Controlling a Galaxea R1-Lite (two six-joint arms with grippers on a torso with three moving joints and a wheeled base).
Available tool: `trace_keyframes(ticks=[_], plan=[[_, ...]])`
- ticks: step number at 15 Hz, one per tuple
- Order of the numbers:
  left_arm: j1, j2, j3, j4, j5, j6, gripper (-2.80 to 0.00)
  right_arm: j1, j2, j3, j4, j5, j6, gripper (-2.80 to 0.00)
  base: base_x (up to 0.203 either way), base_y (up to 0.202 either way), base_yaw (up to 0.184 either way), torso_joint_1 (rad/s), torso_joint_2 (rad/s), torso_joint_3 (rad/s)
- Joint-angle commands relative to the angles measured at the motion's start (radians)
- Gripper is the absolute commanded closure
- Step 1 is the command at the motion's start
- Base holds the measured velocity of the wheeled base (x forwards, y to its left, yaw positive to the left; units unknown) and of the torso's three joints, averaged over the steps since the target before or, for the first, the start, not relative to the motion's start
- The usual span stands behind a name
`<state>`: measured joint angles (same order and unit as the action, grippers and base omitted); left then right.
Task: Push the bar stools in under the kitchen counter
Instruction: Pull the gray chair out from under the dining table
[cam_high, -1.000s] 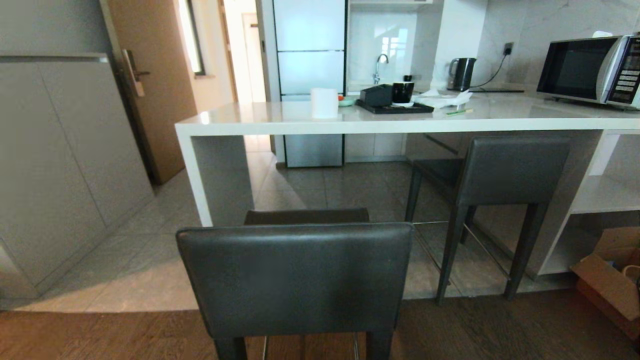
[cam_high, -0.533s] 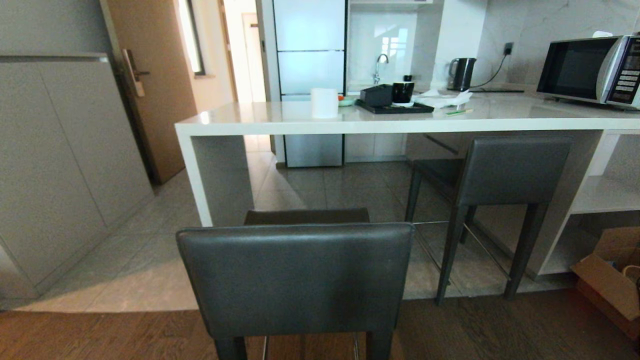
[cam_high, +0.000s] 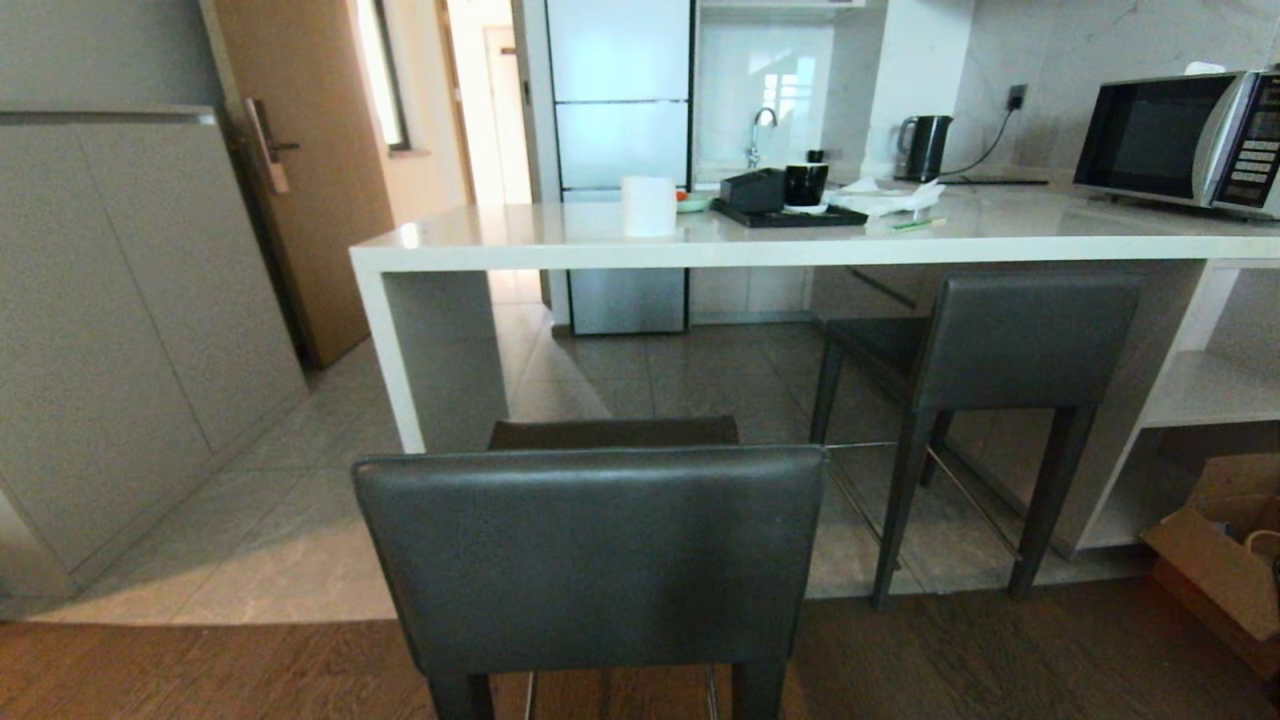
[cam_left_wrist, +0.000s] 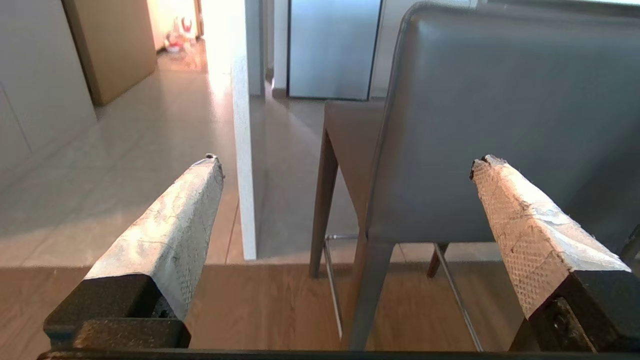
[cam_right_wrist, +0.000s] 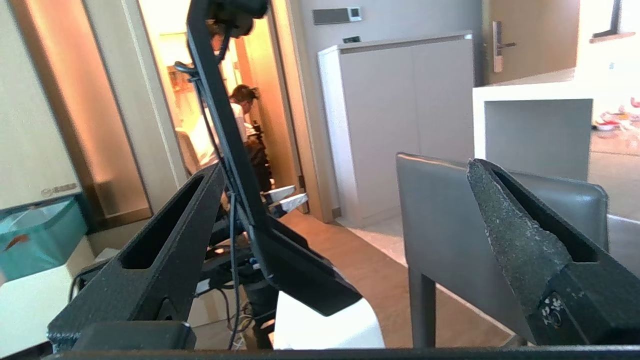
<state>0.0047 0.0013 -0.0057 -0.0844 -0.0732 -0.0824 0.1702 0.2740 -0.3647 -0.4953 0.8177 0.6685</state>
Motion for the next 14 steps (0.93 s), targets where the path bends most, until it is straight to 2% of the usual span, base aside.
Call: trace_keyframes(ticks=[1,3,5,6,9,11,12,14], plan=[[0.001,0.000,0.015,0.014,0.001,0.001,-2.80,-0.028,0.005,0.001,0.015,0.005,0.003,-2.80,0.000,0.000,0.000,0.000,0.00,0.000],[0.001,0.000,0.015,0.014,0.001,-0.001,-2.80,-0.107,0.006,0.001,0.051,0.005,-0.001,-2.80,0.000,0.000,0.000,0.000,0.00,0.000],[0.001,0.000,0.015,0.014,0.001,-0.007,-2.80,-0.223,0.005,-0.008,0.104,0.003,-0.004,-2.80,0.000,0.000,0.000,0.000,0.00,0.000],[0.001,0.000,0.015,0.014,0.003,-0.007,-2.80,-0.248,0.005,-0.021,0.124,0.000,-0.011,-2.80,0.000,0.000,0.000,0.000,0.00,0.000],[0.001,0.000,0.015,0.014,0.003,-0.010,-2.80,-0.247,0.007,-0.047,0.135,0.078,-0.018,-2.80,0.000,0.000,0.000,0.000,0.00,0.000],[0.000,0.000,0.015,0.014,0.001,-0.011,-2.80,-0.248,0.005,-0.037,0.129,0.077,-0.065,-2.80,0.000,0.000,0.000,0.000,0.00,0.000],[0.000,0.000,0.015,0.014,0.001,-0.011,-2.80,-0.248,0.005,-0.013,0.130,0.073,-0.127,-2.80,0.000,0.000,0.000,0.000,0.00,0.000],[0.000,-0.001,0.015,0.015,0.001,-0.010,-2.80,-0.247,0.013,-0.014,0.136,0.061,-0.146,-2.80,0.000,0.000,0.000,0.000,0.00,0.000]])
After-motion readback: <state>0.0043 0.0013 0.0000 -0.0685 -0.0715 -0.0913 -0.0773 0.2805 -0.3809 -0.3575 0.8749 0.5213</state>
